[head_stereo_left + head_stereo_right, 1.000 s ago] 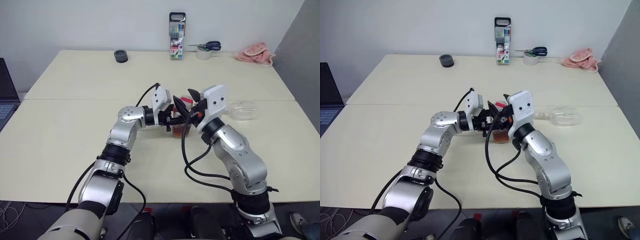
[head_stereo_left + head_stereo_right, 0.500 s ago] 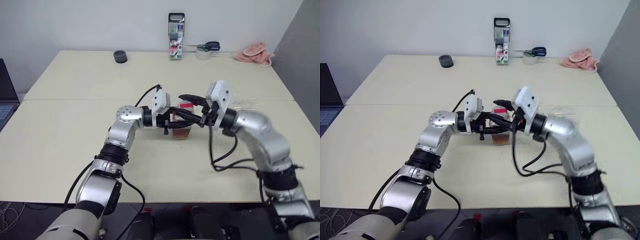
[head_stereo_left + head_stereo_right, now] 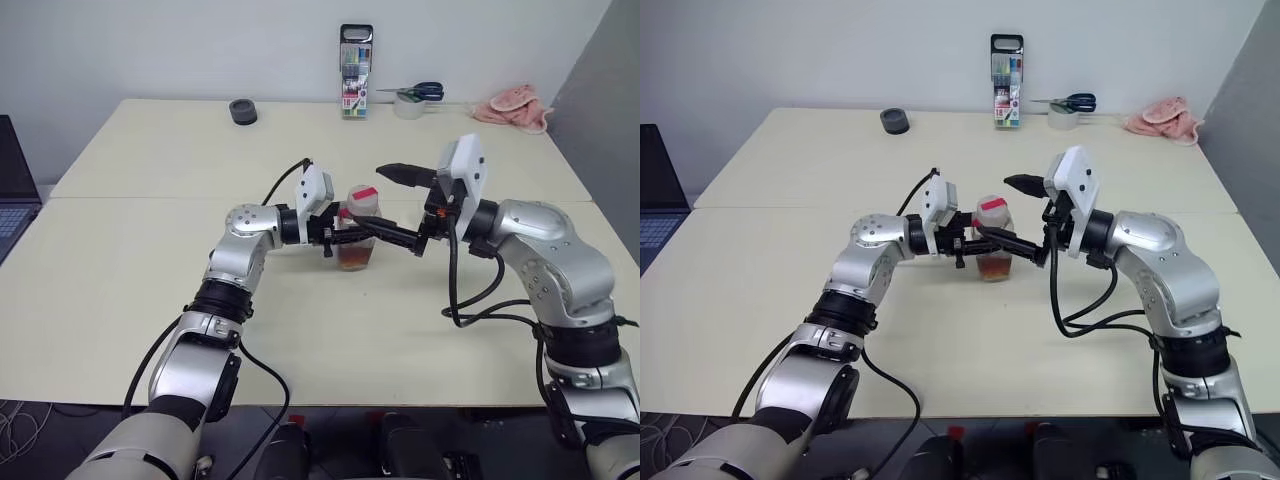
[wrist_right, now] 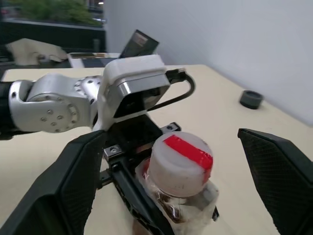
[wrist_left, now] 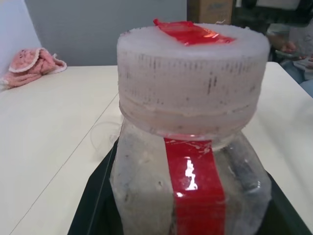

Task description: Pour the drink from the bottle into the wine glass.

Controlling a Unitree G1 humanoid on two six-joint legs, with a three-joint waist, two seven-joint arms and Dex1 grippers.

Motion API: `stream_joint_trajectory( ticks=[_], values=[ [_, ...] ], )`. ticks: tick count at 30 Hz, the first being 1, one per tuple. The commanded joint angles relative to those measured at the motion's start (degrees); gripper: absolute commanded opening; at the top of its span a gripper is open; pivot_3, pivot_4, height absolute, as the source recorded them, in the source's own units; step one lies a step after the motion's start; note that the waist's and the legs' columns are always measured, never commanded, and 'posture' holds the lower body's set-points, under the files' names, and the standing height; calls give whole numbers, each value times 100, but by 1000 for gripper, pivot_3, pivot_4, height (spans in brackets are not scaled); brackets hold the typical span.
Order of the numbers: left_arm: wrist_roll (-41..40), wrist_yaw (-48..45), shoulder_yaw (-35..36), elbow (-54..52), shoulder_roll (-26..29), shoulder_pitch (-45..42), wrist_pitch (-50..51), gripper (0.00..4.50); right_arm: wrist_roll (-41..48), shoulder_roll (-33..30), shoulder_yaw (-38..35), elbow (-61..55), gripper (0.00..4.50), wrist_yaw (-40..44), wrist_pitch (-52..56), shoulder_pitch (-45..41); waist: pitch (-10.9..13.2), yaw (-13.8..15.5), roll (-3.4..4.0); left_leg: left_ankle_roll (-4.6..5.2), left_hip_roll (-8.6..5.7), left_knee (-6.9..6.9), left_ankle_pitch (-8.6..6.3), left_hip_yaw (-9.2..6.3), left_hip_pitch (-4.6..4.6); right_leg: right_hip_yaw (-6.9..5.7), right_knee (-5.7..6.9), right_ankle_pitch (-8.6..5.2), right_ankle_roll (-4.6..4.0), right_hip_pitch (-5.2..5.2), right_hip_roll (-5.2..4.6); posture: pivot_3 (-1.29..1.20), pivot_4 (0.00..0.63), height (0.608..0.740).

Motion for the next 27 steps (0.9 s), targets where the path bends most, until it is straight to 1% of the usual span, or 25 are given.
stream_joint_trajectory(
  ticks=[1, 4, 7, 15, 17, 18, 20, 21, 24, 25, 27],
  values=[
    [-102, 0, 105, -64, -62, -158, -44, 1723, -664, 597, 209, -851, 4500, -1483, 104, 471, 0, -6, 0, 0, 0, -2, 0, -1, -1, 0, 1, 0, 0, 0, 0, 0, 150, 740],
    [-90, -68, 75, -56, -58, -171, -47, 1723, -1011, 1141, 499, -1094, 4500, -2191, 172, 612, 0, -26, 2, -2, -3, 0, 1, 6, 0, 4, 3, 0, 0, -3, 2, 0, 150, 740],
    [-60, -141, 52, -33, -53, -192, -64, 1723, -1309, 1546, 756, -1021, 4500, -2619, 143, 608, -2, -31, 3, -3, 2, 0, 2, 7, 5, 5, 5, 0, 0, -3, 10, 0, 150, 740],
    [-37, -174, 39, -21, -68, -199, -90, 1723, -1658, 1746, 913, -700, 4500, -2803, -46, 588, -2, -28, 3, -3, -1, -1, 2, 6, 4, 4, 4, 0, 0, -3, 9, 0, 150, 740],
    [-33, -178, 38, -34, -68, -186, -92, 1723, -1731, 1796, 908, -637, 4123, -2860, -97, 574, -2, -28, 3, -3, 0, -2, 2, 7, 5, 4, 4, 0, 0, -3, 9, 0, 150, 740],
    [-30, -182, 37, -50, -64, -172, -92, 1723, -1767, 1826, 914, -606, 3858, -2893, -120, 568, -2, -28, 4, -3, 0, -2, 2, 7, 5, 4, 4, 0, 0, -3, 9, 0, 150, 740],
    [-24, -191, 32, -78, -57, -146, -97, 1723, -1820, 1906, 911, -563, 3303, -2960, -138, 576, -2, -29, 3, -3, 0, -2, 2, 7, 5, 4, 4, 0, 0, -3, 9, 0, 150, 740],
    [-22, -193, 30, -88, -55, -137, -98, 1723, -1842, 1928, 919, -550, 2923, -2968, -140, 581, -2, -29, 4, -3, 0, -2, 2, 7, 5, 4, 4, 0, 0, -3, 10, 0, 150, 740],
    [-17, -201, 25, -85, -54, -136, -105, 1723, -1864, 1998, 977, -549, 2014, -2959, -175, 635, -2, -30, 3, -3, 0, -2, 2, 6, 5, 4, 4, 0, 0, -3, 10, 0, 150, 740],
    [-17, -205, 24, -82, -53, -137, -107, 1722, -1859, 2009, 997, -554, 1830, -2946, -179, 652, -2, -30, 3, -3, -1, -2, 2, 6, 5, 4, 4, 0, 0, -3, 9, 0, 150, 740],
    [-19, -262, 3, -89, -45, -136, -111, 1721, -1820, 2007, 1021, -559, 1838, -2872, -204, 673, -2, -30, 3, -3, -1, -2, 2, 6, 5, 4, 4, 0, 0, -3, 9, 0, 150, 740]
  ],
)
